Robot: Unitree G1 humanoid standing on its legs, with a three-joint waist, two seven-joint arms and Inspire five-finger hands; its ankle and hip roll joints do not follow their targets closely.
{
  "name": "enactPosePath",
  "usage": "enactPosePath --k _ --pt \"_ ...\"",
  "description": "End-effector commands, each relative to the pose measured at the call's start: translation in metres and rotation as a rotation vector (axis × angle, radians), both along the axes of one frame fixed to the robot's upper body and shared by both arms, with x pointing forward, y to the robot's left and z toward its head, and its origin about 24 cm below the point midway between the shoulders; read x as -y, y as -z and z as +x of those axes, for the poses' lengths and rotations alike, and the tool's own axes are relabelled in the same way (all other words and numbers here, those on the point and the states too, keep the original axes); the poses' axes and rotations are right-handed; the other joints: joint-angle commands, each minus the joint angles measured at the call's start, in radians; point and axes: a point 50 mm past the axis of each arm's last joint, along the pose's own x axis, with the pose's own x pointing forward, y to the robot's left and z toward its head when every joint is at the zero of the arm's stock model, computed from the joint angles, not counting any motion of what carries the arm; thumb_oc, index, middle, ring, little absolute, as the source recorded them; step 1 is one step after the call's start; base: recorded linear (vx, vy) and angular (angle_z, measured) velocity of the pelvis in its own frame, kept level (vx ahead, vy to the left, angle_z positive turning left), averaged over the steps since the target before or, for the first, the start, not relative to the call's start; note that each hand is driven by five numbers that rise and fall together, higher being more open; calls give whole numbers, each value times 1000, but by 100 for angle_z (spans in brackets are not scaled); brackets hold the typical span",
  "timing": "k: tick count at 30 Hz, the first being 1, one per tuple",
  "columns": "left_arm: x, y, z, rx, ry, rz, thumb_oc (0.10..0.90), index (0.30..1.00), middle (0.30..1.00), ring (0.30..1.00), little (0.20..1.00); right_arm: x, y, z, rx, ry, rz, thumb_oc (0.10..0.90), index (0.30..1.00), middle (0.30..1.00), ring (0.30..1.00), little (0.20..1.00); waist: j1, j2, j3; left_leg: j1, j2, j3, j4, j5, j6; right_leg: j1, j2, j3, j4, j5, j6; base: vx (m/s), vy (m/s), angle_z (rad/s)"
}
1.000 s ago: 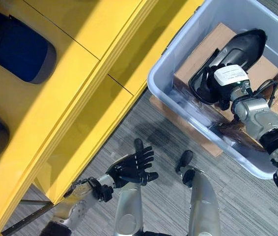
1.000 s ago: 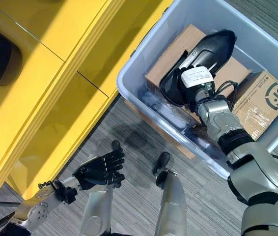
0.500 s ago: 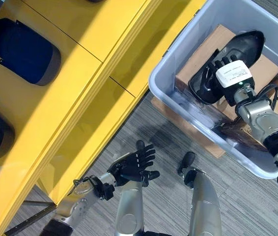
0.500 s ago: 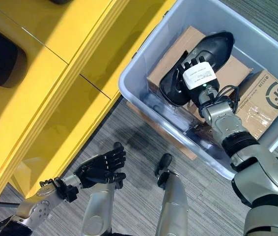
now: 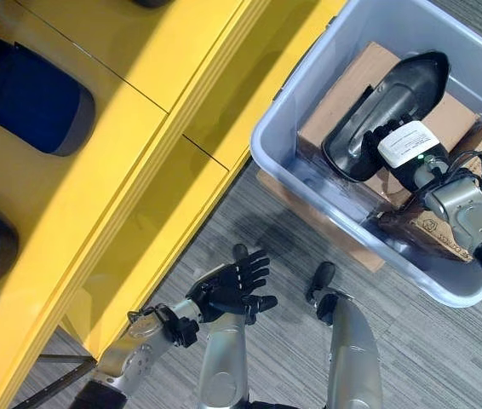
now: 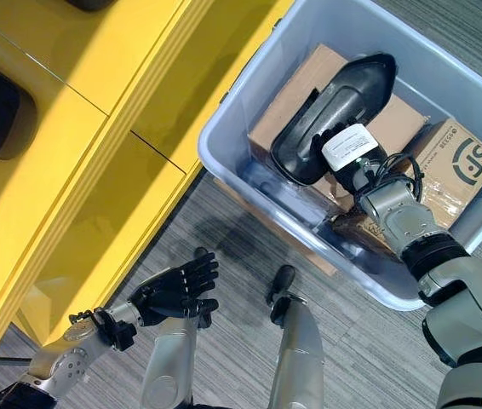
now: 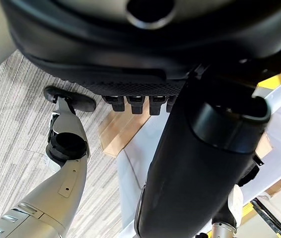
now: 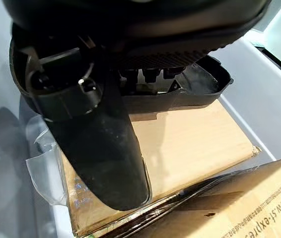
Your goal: Move parts from the plastic box to the shelf.
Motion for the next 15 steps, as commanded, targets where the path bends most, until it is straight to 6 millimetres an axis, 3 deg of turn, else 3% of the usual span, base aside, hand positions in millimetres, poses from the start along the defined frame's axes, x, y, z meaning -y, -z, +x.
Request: enactPosePath --k 1,11,15 --pt "16 -12 -6 55 67 -76 900 1000 1000 1000 1000 14 -36 1 142 54 32 900 1000 1000 1000 1000 16 0 -10 4 29 -42 -18 -58 -39 46 22 -23 95 -145 83 -2 -54 0" --pt "20 -11 -3 70 87 -67 900 1000 1000 1000 1000 8 -49 7 313 32 -117 900 1000 1000 1000 1000 35 24 -10 -44 27 -42 -26 -47 -39 1 4 -40 103 -140 87 -1 -10 0" --pt "19 -13 -1 83 82 -73 900 1000 1000 1000 1000 2 -47 9 304 30 -145 900 1000 1000 1000 1000 38 33 -10 -66 31 -42 -32 -36 -44 -22 -5 -42 116 -144 89 0 0 0"
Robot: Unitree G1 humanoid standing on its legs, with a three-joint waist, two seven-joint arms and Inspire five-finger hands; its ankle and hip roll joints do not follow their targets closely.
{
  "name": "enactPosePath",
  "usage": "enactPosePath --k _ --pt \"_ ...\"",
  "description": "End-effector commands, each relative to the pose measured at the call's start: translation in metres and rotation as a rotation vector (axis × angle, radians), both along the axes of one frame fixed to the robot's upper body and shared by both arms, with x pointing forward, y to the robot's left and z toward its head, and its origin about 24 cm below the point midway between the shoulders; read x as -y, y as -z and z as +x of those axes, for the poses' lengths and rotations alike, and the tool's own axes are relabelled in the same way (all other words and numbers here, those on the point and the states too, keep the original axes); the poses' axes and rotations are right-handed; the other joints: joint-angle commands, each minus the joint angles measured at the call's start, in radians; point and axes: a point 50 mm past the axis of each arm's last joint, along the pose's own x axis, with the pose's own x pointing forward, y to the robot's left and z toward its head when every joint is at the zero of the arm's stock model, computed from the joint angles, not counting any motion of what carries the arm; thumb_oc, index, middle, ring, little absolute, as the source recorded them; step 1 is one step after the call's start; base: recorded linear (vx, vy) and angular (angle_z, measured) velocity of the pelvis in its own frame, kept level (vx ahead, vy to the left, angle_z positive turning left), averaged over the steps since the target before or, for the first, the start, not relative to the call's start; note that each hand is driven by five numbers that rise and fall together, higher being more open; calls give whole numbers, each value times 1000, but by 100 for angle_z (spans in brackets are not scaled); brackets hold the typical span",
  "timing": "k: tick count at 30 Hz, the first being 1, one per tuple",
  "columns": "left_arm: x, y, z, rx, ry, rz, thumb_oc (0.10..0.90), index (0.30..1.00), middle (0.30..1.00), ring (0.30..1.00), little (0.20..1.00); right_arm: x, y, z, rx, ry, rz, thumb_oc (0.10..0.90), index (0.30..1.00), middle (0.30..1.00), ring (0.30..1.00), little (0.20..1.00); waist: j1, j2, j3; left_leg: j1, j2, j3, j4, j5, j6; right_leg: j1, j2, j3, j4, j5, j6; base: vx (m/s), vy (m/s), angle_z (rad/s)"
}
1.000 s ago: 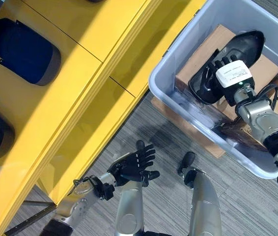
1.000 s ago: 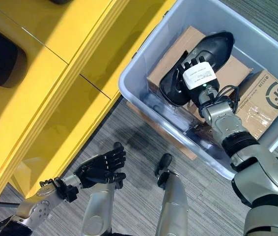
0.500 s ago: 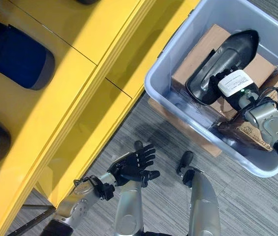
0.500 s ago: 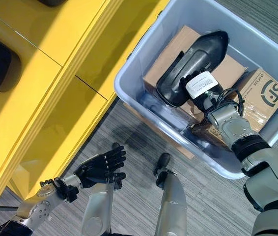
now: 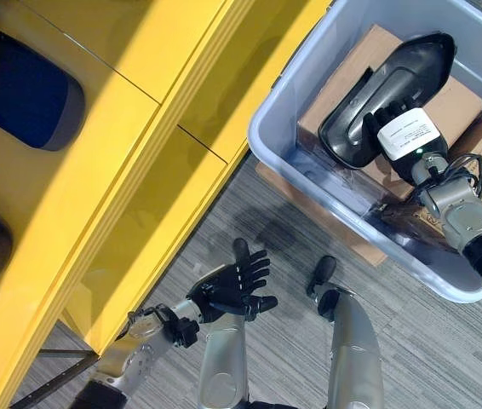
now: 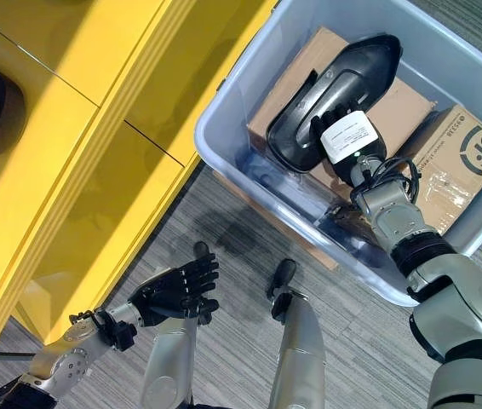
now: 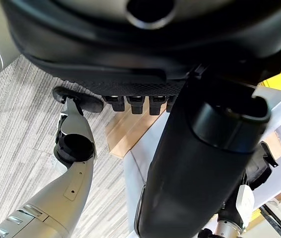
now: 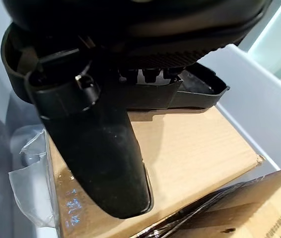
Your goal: Move parts from the plastic box to the shelf.
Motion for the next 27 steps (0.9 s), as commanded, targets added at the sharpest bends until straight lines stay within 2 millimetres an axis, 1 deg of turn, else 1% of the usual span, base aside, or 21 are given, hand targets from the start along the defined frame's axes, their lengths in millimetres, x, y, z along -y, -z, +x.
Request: enactPosePath --k 1,6,8,9,10,11,12,13,20,24,25,27 --pt "18 -14 -1 76 82 -78 900 1000 1000 1000 1000 6 -41 3 149 56 -99 900 1000 1000 1000 1000 37 33 -9 -24 33 -44 -34 -37 -35 38 5 -42 91 -129 85 0 0 0" --pt "18 -13 -1 72 106 -67 900 1000 1000 1000 1000 8 -35 4 123 73 -107 900 1000 1000 1000 1000 43 41 -9 -48 35 -43 -39 -30 -36 15 -3 -49 102 -130 87 8 -34 0" --pt "18 -13 -1 71 107 -66 900 1000 1000 1000 1000 8 -36 4 125 75 -110 900 1000 1000 1000 1000 44 42 -9 -52 34 -44 -38 -29 -36 11 -4 -49 103 -130 86 0 0 0" --pt "16 -12 -1 68 102 -64 900 1000 1000 1000 1000 6 -40 7 123 94 -100 900 1000 1000 1000 1000 48 48 -9 -64 35 -44 -36 -29 -38 -2 -10 -52 109 -130 86 8 -24 -7" --pt "16 -12 -1 70 104 -70 900 1000 1000 1000 1000 5 -35 7 94 101 -88 900 1000 1000 1000 1000 48 50 -9 -72 36 -45 -33 -27 -39 -10 -9 -52 114 -132 84 10 -31 -9" --pt "16 -12 -1 70 106 -70 900 1000 1000 1000 1000 5 -32 8 84 102 -91 624 613 613 613 613 48 50 -9 -76 37 -45 -33 -26 -40 -13 -8 -51 115 -133 84 8 -24 -10" --pt "16 -12 -1 71 107 -70 900 1000 1000 1000 1000 5 -31 7 82 101 -93 573 542 542 542 542 48 49 -9 -77 37 -45 -33 -25 -41 -14 -8 -51 116 -133 84 1 -34 -4" --pt "18 -13 -1 68 116 -73 900 1000 1000 1000 1000 6 -28 7 76 89 -83 400 300 300 300 300 48 48 -9 -81 38 -44 -32 -25 -40 -18 -8 -52 117 -132 84 -2 -35 -1" --pt "18 -13 0 62 111 -65 900 1000 1000 1000 1000 4 -26 9 67 80 -49 400 300 300 300 300 50 47 -9 -95 41 -45 -24 -26 -40 -28 -12 -56 122 -133 82 -6 -19 1" --pt "18 -15 0 74 138 -65 900 1000 1000 1000 1000 2 -22 9 40 46 -113 400 300 300 300 300 50 47 -9 -98 43 -47 -28 -22 -41 -31 -9 -54 116 -129 84 -13 -8 2" --pt "19 -16 -1 75 153 -67 900 1000 1000 1000 1000 0 -23 9 52 28 -106 400 300 300 300 300 49 47 -9 -101 44 -47 -28 -20 -40 -34 -9 -53 118 -128 84 -37 -9 13" --pt "19 -16 -1 72 148 -61 900 1000 1000 1000 1000 -8 -33 10 86 -17 -65 400 300 300 300 300 49 48 -9 -97 42 -47 -30 -21 -40 -30 -9 -52 109 -122 84 -57 -2 12"
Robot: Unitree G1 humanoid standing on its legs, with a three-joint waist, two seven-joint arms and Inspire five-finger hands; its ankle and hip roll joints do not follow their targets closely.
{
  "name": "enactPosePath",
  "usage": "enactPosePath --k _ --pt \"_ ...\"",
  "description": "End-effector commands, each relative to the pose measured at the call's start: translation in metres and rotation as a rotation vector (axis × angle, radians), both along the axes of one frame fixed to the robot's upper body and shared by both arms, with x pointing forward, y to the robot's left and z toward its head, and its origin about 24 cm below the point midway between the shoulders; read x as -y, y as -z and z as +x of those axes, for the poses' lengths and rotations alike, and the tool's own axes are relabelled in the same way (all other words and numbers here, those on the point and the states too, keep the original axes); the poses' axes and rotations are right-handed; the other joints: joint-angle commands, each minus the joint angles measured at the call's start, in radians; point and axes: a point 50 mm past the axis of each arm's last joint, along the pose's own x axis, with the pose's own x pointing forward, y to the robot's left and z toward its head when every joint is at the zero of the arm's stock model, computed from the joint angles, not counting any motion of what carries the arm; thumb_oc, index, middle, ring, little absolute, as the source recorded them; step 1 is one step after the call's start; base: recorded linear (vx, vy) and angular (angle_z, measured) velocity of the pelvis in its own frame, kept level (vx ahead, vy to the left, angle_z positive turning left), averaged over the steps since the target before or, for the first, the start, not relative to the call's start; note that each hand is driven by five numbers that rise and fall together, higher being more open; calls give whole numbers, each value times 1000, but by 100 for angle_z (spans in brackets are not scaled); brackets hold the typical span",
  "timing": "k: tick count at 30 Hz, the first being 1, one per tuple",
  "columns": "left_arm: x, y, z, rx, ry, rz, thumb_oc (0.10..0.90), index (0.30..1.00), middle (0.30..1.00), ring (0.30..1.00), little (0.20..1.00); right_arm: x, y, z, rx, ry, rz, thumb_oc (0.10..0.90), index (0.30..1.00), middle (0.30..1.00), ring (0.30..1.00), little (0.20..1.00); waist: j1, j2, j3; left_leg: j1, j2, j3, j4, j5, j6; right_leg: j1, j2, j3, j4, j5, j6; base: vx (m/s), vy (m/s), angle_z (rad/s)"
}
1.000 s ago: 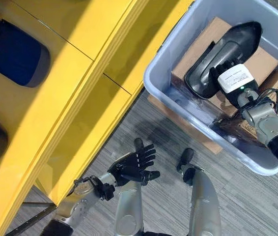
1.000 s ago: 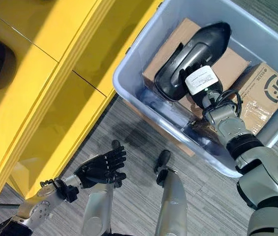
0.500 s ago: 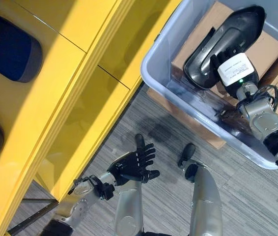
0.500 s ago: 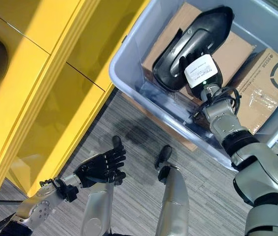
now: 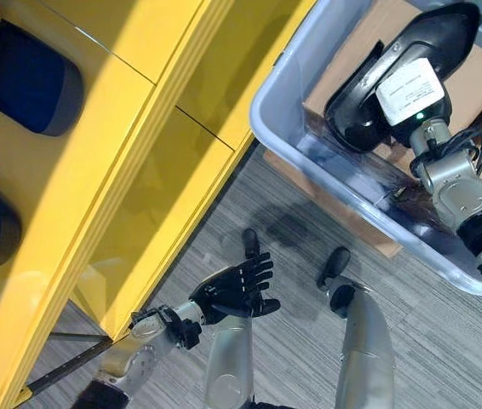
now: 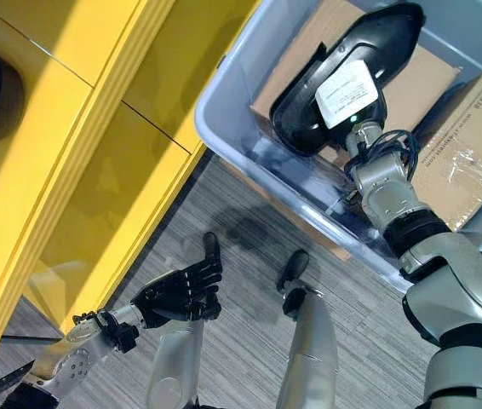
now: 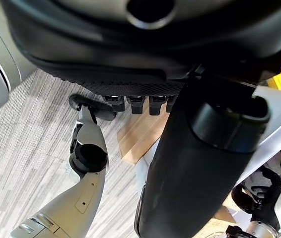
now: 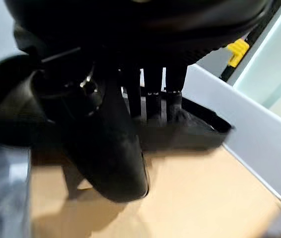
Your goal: Move parts from the plastic box to the shelf.
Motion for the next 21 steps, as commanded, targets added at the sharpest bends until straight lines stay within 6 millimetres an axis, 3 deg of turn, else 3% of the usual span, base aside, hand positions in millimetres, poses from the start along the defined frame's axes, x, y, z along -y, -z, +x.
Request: enactPosePath --k 1,7,12,17,18,21 --pt "16 -20 1 92 121 -55 900 1000 1000 1000 1000 5 13 2 -94 -17 10 400 300 300 300 300 18 -14 29 -1 31 -37 -19 -25 -40 73 8 -5 64 -111 95 -57 13 -1" --pt "24 -18 -7 93 238 -50 900 1000 1000 1000 1000 -25 -1 -6 80 -300 3 400 300 300 300 300 10 -6 29 38 29 -30 -28 -28 -37 110 16 2 52 -113 96 -32 36 0" --pt "21 -19 -8 97 206 -48 900 1000 1000 1000 1000 -28 -7 -16 156 -424 67 400 300 300 300 300 -8 -7 29 97 30 -29 -32 -37 -38 161 27 19 50 -128 96 -5 66 1" --pt "5 -14 -11 86 175 -12 900 1000 1000 1000 1000 -32 -8 -28 187 -540 143 400 300 300 300 300 -26 -22 29 221 34 -27 -39 -58 -39 281 46 35 8 -135 92 -2 77 -2" --pt "2 -15 -10 93 165 -10 900 1000 1000 1000 1000 -34 -13 -31 207 -560 150 400 300 300 300 300 -21 -16 29 233 53 -20 -41 -44 -33 297 63 27 -17 -108 79 -36 111 -4" --pt "-3 -15 -13 98 154 -10 900 1000 1000 1000 1000 -36 -15 -36 225 -587 190 400 300 300 300 300 -30 -23 29 294 55 -16 -45 -52 -33 358 66 33 -42 -106 81 6 101 -16"
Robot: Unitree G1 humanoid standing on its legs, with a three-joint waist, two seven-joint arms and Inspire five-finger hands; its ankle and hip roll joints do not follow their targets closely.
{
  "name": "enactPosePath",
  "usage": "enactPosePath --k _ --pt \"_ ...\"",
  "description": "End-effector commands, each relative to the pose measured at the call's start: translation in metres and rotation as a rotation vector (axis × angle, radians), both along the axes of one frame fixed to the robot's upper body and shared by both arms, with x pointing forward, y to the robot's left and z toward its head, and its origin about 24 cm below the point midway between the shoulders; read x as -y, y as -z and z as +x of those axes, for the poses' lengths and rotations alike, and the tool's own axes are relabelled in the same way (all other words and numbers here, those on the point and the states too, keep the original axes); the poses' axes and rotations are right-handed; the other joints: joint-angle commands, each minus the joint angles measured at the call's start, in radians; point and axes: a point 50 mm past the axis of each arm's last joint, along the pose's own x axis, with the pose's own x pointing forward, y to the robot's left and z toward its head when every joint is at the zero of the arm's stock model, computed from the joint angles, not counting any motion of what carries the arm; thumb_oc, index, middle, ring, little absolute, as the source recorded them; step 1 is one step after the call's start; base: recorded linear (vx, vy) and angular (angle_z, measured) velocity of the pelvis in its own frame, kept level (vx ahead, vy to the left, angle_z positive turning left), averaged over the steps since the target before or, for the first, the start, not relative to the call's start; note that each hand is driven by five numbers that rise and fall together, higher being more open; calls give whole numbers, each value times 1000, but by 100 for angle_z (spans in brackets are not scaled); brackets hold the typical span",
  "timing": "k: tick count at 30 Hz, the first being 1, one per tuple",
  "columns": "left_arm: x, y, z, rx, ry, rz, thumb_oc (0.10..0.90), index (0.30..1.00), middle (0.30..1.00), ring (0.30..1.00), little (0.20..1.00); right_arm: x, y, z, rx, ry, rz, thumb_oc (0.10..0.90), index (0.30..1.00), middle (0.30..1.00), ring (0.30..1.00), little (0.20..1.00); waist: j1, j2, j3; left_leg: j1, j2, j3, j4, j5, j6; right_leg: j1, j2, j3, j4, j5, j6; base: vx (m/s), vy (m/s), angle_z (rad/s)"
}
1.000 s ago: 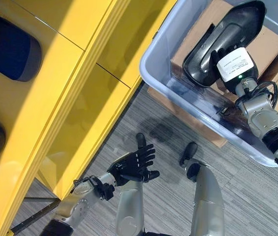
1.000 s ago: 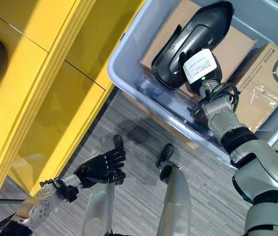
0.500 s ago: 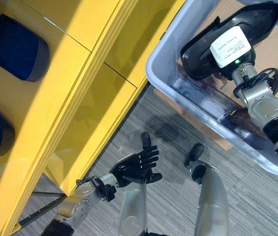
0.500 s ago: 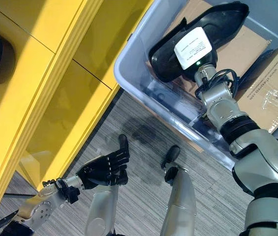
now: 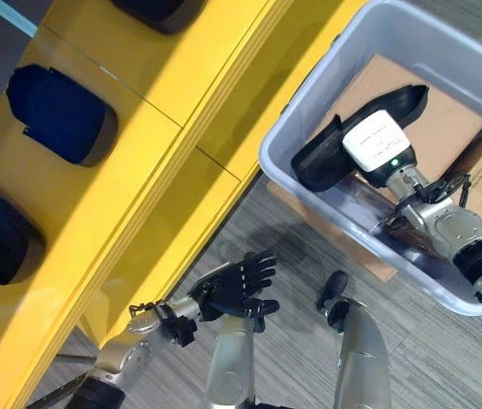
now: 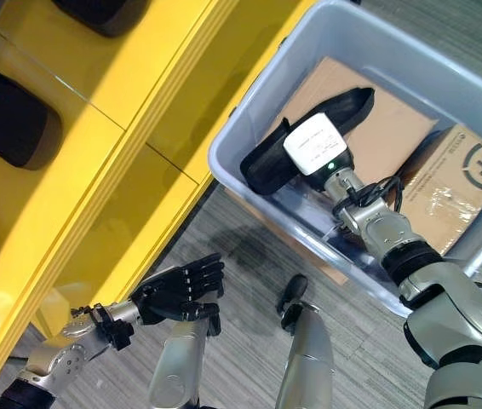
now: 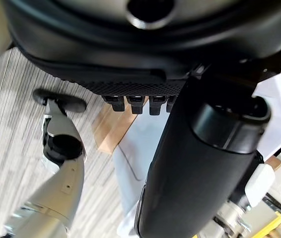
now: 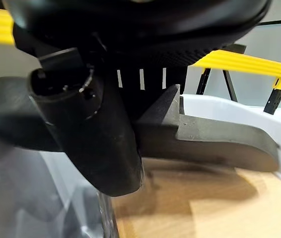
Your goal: Move parts from the plastic box to the shelf.
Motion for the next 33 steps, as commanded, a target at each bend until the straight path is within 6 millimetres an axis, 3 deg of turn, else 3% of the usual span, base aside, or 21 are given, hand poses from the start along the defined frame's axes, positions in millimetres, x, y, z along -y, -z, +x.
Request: enactPosePath --k 1,4,7,12,17,19,20,23,27,33 --pt "10 -11 -11 62 126 -43 900 1000 1000 1000 1000 -14 -82 -13 332 -156 179 400 300 300 300 300 -1 -12 19 67 59 -38 -3 -64 -42 131 48 22 25 -118 79 38 122 -20" --pt "9 -10 -15 47 112 -68 900 1000 1000 1000 1000 -13 -87 -23 362 -181 250 400 300 300 300 300 -14 -28 13 144 62 -29 -11 -73 -44 222 50 29 -20 -115 81 85 191 -5" --pt "12 -7 -17 34 92 -90 900 1000 1000 1000 1000 -16 -84 -32 376 -203 271 400 300 300 300 300 -23 -47 -38 194 59 -28 -19 -79 -45 303 53 31 -74 -112 80 131 155 -3" --pt "15 -1 -21 16 62 -111 900 1000 1000 1000 1000 -2 -84 -36 360 -128 301 400 300 300 300 300 -26 -74 -107 249 46 -46 -29 -86 -46 410 52 28 -154 -101 79 153 169 -5" --pt "17 5 -23 66 27 -49 900 1000 1000 1000 1000 17 -75 -39 216 -13 380 400 300 300 300 300 -47 -100 -201 296 33 -57 -47 -77 -48 506 45 35 -255 -57 92 173 253 4" --pt "13 2 -20 120 -22 0 900 1000 1000 1000 1000 23 -68 -37 136 40 413 400 300 300 300 300 -51 -105 -210 306 27 -58 -47 -81 -48 522 39 39 -268 -55 95 100 162 1" --pt "1 -13 -13 322 -128 166 900 1000 1000 1000 1000 34 -50 -35 -67 109 540 400 300 300 300 300 -54 -112 -230 325 19 -56 -50 -88 -40 543 30 38 -295 -41 100 42 160 3" --pt "-19 -55 0 677 -256 413 900 1000 1000 1000 1000 34 -21 -41 -353 184 634 400 300 300 300 300 -66 -131 -264 371 6 -53 -73 -100 -35 568 19 34 -350 5 117 38 160 9" --pt "-21 -91 4 952 -257 492 900 1000 1000 1000 1000 31 -6 -51 -558 241 655 400 300 300 300 300 -100 -160 -299 423 0 -33 -100 -123 -25 601 9 55 -432 68 146 41 108 13" --pt "-20 -117 4 1188 -329 610 900 1000 1000 1000 1000 33 7 -69 -790 283 668 400 300 300 300 300 -139 -195 -332 459 -2 13 -107 -159 -19 632 -3 71 -528 139 187 34 46 -5"
